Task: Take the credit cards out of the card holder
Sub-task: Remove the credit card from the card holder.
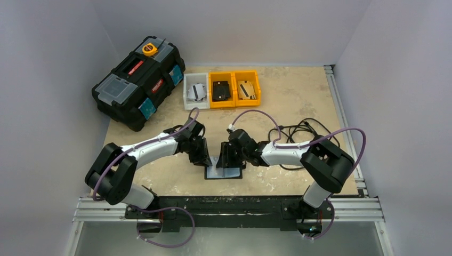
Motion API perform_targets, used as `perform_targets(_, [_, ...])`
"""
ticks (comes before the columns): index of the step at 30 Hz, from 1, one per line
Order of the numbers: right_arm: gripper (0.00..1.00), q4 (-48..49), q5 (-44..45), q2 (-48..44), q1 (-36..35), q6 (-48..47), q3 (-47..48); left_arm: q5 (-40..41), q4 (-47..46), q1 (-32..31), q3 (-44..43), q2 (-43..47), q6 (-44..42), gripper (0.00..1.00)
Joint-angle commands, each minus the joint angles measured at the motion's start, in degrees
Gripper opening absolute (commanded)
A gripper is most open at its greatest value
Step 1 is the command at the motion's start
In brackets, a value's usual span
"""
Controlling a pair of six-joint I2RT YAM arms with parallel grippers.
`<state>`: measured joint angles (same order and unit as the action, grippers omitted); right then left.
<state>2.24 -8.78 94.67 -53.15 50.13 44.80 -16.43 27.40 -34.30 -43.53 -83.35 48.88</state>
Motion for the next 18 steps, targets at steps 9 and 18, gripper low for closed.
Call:
perform_targets(9, [0.41, 6.5, -3.5, -0.4, 1.7, 2.0, -4.1, -1.4, -4.0, -2.0, -1.9, -4.8, 0.7, 0.15])
perform_targets(18, [0.37, 11.3, -6.3, -0.8, 3.2, 3.5, -6.9, 3.1, -0.9, -3.6, -3.1, -9.1, 3.0, 0.02])
